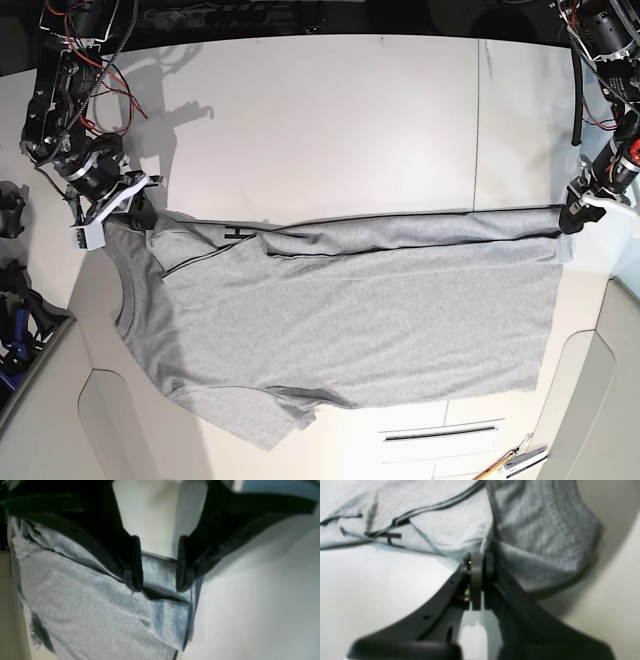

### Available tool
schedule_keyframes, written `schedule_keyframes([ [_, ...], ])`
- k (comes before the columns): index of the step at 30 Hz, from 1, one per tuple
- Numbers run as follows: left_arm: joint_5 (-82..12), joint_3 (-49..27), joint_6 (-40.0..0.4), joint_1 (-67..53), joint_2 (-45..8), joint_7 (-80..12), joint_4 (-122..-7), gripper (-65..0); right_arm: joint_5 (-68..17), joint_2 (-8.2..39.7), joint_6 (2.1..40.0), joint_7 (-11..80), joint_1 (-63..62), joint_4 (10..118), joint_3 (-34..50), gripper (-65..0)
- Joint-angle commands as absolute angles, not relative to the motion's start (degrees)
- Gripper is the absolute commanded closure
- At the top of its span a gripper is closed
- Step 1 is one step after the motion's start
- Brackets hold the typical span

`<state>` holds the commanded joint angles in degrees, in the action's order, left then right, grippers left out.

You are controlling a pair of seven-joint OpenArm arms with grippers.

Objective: Fold the T-shirt properly
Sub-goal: 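Release the right gripper and regrasp the folded edge near the collar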

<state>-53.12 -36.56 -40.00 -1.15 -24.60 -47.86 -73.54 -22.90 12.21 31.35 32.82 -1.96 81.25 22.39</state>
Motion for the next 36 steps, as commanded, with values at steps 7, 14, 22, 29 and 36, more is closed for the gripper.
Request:
schedule_keyframes([
  [7,-52.07,-36.56,-40.0,-1.26,-24.6,-47.83,-73.54,-25.5,-20.47,12.23,31.35,32.82,-8.25,81.21,22.48,0.0],
  [14,-52.1,-36.56,-40.0,-1.26,-24.6,-47.55,-73.54,-25.5,-18.39,12.23,31.55,32.75,-13.41,79.07,22.48,0.0],
  [22,-52.07,-36.56,-40.0,-1.28,-24.6,-47.62,-73.54,-25.5,-18.35,12.21,31.53,27.99,-17.32,65.65,22.48,0.0],
  [29,-52.12,-36.56,-40.0,-1.26,-24.6,-47.4,-73.54,-25.6,-18.81,12.29,31.48,28.6,-17.47,62.83,22.48,-26.8],
  [36,-52.84,-36.56,-40.0,-1.3,-24.62,-47.53,-73.54,-31.2,-25.08,12.32,31.48,40.23,-17.39,71.85,28.8,-26.7],
])
